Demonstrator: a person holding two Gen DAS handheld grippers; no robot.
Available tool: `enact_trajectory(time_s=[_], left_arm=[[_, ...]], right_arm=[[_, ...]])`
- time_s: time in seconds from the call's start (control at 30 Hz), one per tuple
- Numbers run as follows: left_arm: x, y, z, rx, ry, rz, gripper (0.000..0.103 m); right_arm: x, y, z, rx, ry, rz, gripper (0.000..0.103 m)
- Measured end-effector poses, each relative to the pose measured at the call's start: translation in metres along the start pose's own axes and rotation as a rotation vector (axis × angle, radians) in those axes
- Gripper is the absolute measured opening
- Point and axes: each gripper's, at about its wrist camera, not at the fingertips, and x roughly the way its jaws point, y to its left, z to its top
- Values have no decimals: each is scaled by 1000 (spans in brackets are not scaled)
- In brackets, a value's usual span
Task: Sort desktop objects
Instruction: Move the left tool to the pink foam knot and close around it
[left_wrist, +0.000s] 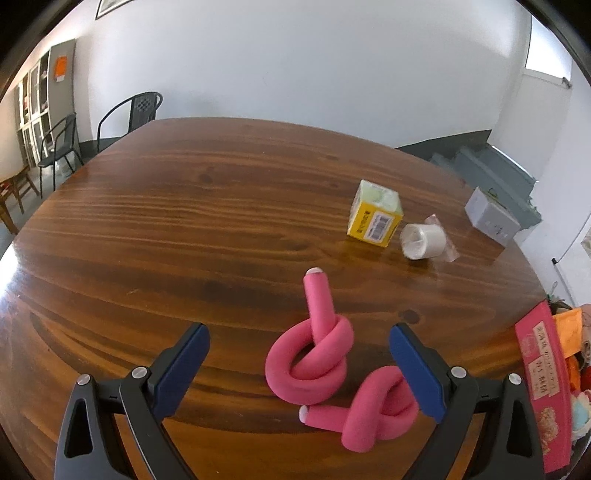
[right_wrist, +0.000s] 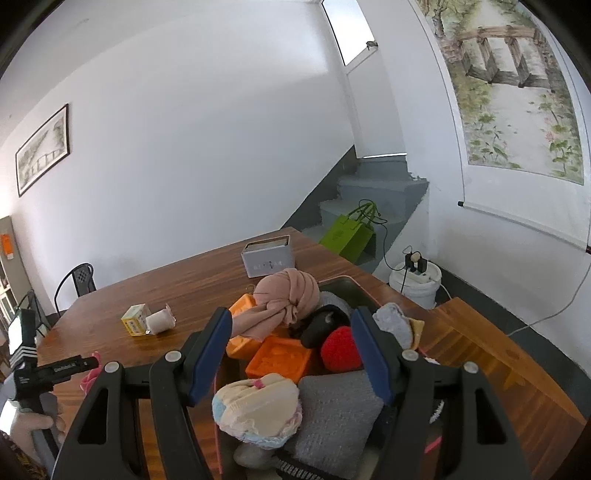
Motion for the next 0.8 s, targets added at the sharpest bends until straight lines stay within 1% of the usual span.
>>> enact_trajectory(time_s=[0.1,0.13,0.17,0.23,0.33,0.37,0.43,0.57,0.63,0.73,0.8], left_arm=[[4,-2,-3,18,12,5,95],[5,-4,-3,28,14,7,93],[6,-6,-4,38,18,0,86],[8,-9,-4,56,25,-13,75],[8,-9,-4,56,29,-27,73],[7,-10,-4,56,30,-34,66],[7,-11,-5,57,32,-48,57],[7,-10,-5,50,39,-75,56],[9,-6,-5,30,50,-97,56],[9,-2,-5,22,61,-102,56],[8,0,-6,22,61,-91,56]], right_arm=[[2,-1,0,2,5,0,71],[2,-2,0,3,8,1,71],[3,-2,0,3,10,1,71],[2,-1,-1,-1,9,0,71],[2,1,-2,-12,6,-4,71],[2,2,-3,-15,6,-6,71],[3,4,-4,-26,5,-13,71],[5,9,-8,-49,3,-32,71],[5,11,-9,-59,-1,-39,71],[3,15,-11,-75,-10,-46,71],[2,18,-13,-87,-16,-51,71]])
